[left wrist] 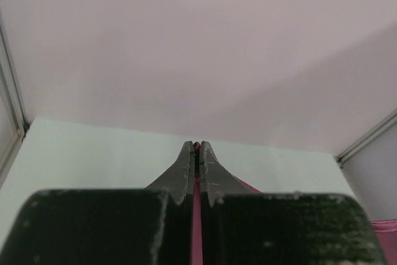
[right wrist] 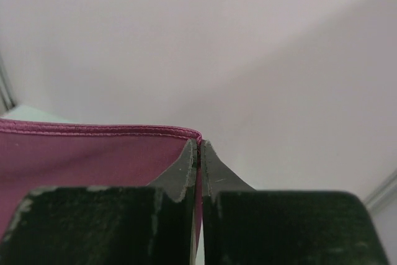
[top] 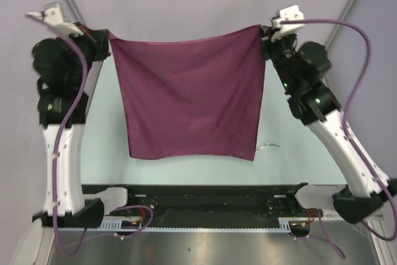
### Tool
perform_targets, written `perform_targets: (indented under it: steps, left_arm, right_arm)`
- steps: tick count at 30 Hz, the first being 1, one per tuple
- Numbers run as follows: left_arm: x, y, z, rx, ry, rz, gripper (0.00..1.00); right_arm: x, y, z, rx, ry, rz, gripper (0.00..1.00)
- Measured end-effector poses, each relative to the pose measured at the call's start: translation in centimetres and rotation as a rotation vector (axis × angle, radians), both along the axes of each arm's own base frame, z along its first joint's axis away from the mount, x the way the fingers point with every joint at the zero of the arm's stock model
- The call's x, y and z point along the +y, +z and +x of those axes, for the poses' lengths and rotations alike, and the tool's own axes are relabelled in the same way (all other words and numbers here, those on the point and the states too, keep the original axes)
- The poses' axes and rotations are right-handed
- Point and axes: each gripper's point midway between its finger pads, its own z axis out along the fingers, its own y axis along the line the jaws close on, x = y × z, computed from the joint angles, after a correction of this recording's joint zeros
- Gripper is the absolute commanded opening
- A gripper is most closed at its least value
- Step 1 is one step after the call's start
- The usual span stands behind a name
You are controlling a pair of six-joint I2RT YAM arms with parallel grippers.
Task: Fold the napkin, place the utensils inside, and roll it up
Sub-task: Flatten out the napkin at the center of the board.
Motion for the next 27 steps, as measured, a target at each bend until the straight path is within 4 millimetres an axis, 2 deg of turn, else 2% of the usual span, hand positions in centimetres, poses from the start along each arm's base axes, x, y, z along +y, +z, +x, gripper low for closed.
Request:
perform_targets:
  steps: [3, 5, 6, 7, 10, 15, 18, 22, 27]
  left_arm:
    - [0.4, -4.4, 4.6, 0.127, 0.008, 0.001, 0.0]
    - [1.0, -7.6, 7.2, 0.212, 0.021, -0.001, 0.0]
    - [1.3, -9.5, 8.3, 0.262, 0.026, -0.003, 0.0]
    - [1.4, -10.5, 8.8, 0.288, 0.027, -0.004, 0.0]
    - [1.7, -11.8, 9.3, 0.327, 0.028, -0.01, 0.0]
    - [1.9, -9.4, 7.6, 0.264, 0.029, -0.026, 0.0]
    - [1.8, -7.2, 5.7, 0.208, 0.027, -0.033, 0.0]
    - [1.8, -3.2, 1.8, 0.108, 0.04, -0.033, 0.0]
    - [2.3, 2.9, -4.5, -0.043, 0.087, -0.017, 0.0]
  right_arm:
    - [0.7, -4.6, 4.9, 0.113, -0.026, -0.05, 0.0]
    - [1.0, -7.6, 7.3, 0.183, -0.034, -0.078, 0.0]
    - [1.3, -8.6, 7.9, 0.208, -0.03, -0.089, 0.0]
    - [1.4, -9.4, 8.4, 0.228, -0.029, -0.097, 0.0]
    - [2.0, -10.3, 8.6, 0.255, -0.006, -0.104, 0.0]
    - [3.2, -8.4, 7.0, 0.208, 0.023, -0.103, 0.0]
    - [5.2, -7.0, 4.6, 0.163, 0.053, -0.127, 0.0]
    - [7.6, -4.8, 0.4, 0.094, 0.116, -0.157, 0.0]
    - [7.4, -1.3, -4.0, -0.001, 0.135, -0.148, 0.0]
